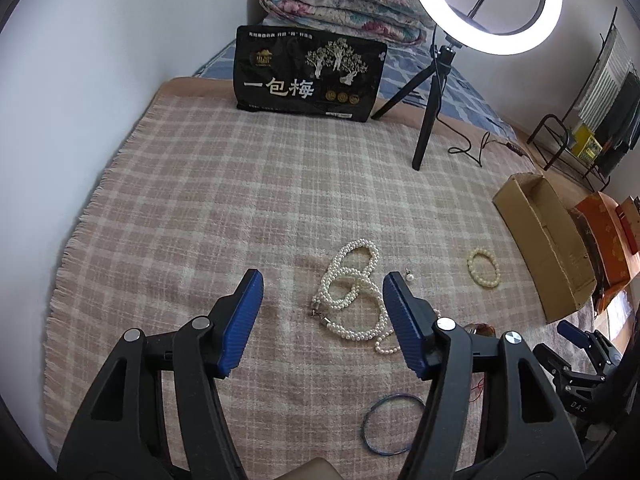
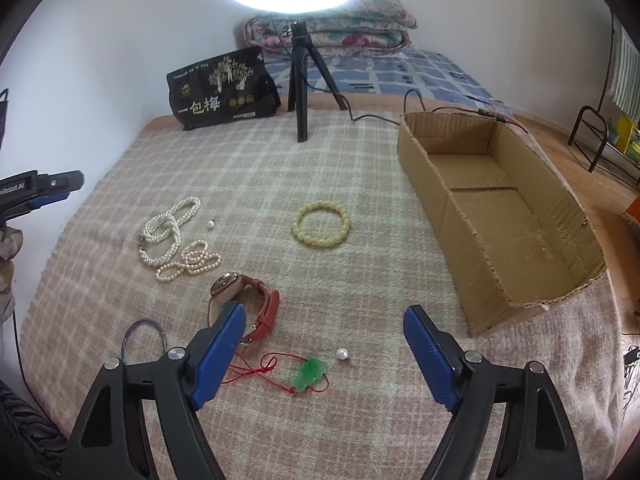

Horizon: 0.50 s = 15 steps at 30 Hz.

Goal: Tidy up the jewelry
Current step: 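Lower the left tool onto the long pearl necklace and close it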

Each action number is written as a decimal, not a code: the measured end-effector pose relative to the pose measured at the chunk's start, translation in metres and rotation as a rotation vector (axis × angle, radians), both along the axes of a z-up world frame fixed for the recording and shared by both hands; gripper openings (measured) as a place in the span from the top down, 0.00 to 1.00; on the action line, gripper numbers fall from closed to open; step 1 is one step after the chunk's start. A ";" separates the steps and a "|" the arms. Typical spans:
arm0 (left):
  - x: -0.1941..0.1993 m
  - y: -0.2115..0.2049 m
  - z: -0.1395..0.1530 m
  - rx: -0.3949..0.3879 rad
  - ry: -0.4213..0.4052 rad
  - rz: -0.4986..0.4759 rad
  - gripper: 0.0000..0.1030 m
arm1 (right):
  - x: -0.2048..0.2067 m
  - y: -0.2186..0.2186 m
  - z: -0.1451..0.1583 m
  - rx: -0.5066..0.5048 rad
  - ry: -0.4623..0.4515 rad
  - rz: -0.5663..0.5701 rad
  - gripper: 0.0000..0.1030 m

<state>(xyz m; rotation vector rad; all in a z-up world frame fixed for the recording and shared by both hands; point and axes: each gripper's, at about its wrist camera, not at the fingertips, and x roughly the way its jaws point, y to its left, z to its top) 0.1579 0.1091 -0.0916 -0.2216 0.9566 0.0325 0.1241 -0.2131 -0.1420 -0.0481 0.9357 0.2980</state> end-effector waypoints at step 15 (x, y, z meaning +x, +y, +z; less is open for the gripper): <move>0.028 -0.022 -0.061 0.012 0.151 -0.045 0.50 | 0.012 0.022 -0.022 -0.005 0.077 0.054 0.30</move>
